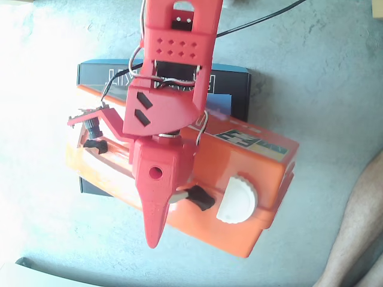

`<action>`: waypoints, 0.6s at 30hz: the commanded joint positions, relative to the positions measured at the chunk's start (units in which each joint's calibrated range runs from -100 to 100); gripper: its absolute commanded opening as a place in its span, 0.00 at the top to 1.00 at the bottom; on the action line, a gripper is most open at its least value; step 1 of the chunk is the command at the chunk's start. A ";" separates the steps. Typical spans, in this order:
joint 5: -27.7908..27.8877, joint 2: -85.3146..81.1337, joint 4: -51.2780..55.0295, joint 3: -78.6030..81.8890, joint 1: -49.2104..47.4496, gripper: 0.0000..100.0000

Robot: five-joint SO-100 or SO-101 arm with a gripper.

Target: Grab the white handle of the orange box

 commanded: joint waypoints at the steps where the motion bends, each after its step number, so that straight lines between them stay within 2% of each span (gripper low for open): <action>1: -1.30 -8.23 -5.89 35.25 2.59 0.98; 5: -2.77 -21.89 -13.93 56.34 4.61 0.98; 18: -6.74 -58.76 -12.15 94.80 7.17 0.98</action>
